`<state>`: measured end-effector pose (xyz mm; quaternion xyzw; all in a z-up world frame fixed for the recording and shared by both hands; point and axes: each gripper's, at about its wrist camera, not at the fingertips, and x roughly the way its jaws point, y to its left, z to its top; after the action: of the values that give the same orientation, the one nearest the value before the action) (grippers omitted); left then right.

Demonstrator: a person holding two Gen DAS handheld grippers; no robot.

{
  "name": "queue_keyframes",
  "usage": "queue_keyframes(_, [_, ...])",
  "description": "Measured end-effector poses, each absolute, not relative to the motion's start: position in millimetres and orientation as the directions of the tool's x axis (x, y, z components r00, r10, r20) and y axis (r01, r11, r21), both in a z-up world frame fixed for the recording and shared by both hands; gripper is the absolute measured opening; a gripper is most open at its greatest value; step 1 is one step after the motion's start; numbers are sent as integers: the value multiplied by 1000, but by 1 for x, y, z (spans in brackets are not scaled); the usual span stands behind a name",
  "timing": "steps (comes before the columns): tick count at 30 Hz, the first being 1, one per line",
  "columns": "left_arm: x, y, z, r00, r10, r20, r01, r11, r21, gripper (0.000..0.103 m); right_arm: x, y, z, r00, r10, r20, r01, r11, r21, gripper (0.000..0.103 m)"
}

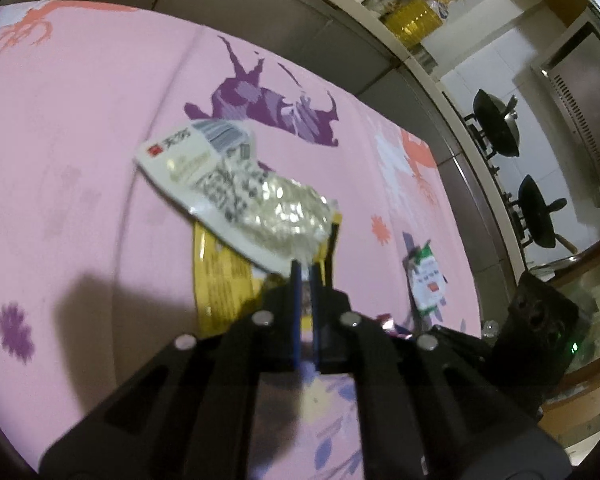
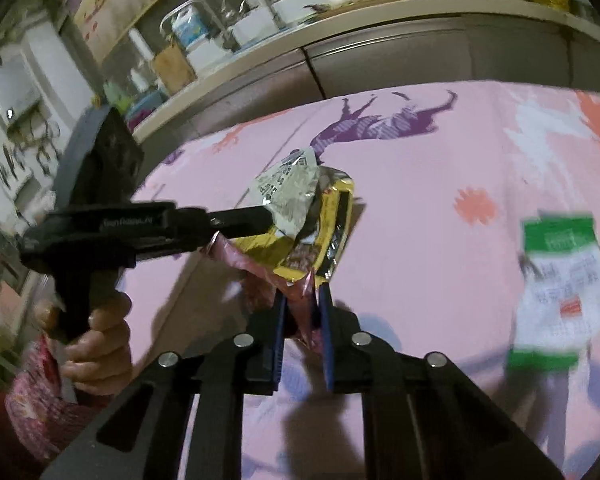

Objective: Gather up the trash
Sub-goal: 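Grasp the pink wrapper with the right tool while the left tool grasps the green-and-white bag, then carry the pink wrapper and green bag over the white bin and open both tools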

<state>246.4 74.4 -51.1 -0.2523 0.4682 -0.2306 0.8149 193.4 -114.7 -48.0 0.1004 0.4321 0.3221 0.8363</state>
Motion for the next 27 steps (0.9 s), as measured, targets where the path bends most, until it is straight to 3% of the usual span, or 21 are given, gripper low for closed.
queue_keyframes(3, [229, 80, -45, 474, -600, -645, 143, 775, -616, 8, 182, -141, -48, 425, 666, -613, -390, 746, 540, 12])
queue_keyframes(5, [219, 82, -40, 491, -578, -651, 136, 790, -598, 22, 168, -162, -45, 451, 677, -581, -359, 734, 576, 12])
queue_keyframes(7, [209, 80, -32, 514, -548, -660, 141, 813, -565, 29, 153, -186, -40, 488, 682, -544, -333, 722, 606, 12])
queue_keyframes(10, [202, 62, -16, 524, -543, -656, 192, 826, -530, 30, 134, -229, -33, 557, 666, -496, -278, 712, 644, 12])
queue_keyframes(12, [201, 36, -4, 516, -555, -653, 259, 827, -499, 40, 120, -257, -32, 600, 640, -480, -234, 715, 659, 12])
queue_keyframes(14, [204, 0, 3, 495, -565, -660, 323, 825, -464, 74, 109, -279, -33, 634, 612, -472, -194, 717, 669, 12])
queue_keyframes(17, [213, -45, 3, 464, -579, -671, 384, 814, -437, 82, 95, -311, -37, 669, 582, -462, -135, 707, 694, 12])
queue_keyframes(21, [239, -109, -22, 389, -540, -746, 366, 834, -413, 83, 80, -345, -37, 710, 544, -447, -93, 702, 706, 12])
queue_keyframes(24, [244, -149, -39, 407, -441, -800, 384, 877, -288, 82, 75, -365, -28, 743, 514, -428, -80, 704, 706, 12])
queue_keyframes(27, [240, -175, -46, 450, -354, -820, 418, 895, -157, 36, 70, -391, -20, 782, 472, -407, -63, 710, 702, 12])
